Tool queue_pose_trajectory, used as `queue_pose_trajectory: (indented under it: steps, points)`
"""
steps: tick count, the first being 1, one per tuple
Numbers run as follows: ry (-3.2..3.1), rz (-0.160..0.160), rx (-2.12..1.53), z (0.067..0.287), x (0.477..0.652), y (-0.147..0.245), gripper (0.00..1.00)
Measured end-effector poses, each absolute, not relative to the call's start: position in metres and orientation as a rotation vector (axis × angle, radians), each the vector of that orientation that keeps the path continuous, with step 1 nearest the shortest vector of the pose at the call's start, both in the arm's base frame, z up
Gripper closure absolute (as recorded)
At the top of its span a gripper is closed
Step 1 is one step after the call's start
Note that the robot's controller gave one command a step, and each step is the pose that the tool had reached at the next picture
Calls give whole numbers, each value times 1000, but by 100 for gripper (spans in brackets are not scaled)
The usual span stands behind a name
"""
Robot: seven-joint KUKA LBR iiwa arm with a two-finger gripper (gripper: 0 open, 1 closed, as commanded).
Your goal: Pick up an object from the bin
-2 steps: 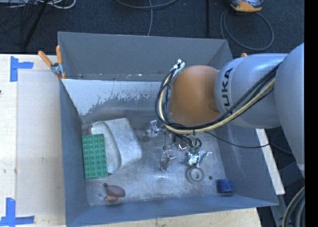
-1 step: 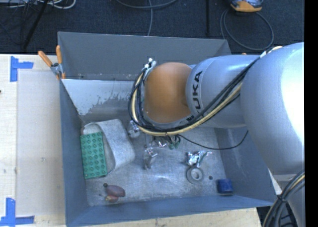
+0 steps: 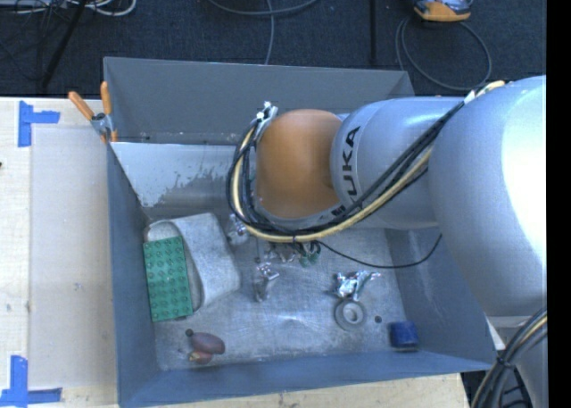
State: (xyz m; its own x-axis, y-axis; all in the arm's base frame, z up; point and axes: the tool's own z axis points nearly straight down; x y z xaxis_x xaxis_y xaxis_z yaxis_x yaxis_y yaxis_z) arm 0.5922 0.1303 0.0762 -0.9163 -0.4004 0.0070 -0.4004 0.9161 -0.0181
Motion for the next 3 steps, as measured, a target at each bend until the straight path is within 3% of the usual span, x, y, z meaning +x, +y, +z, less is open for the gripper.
queue_pose_trajectory:
  steps: [1,2,3]
  points:
    - [-3046,29,720,75,590,132,0]
    - [-3053,11,730,77,590,140,100]
    - [-3070,-4,716,213,606,204,100]
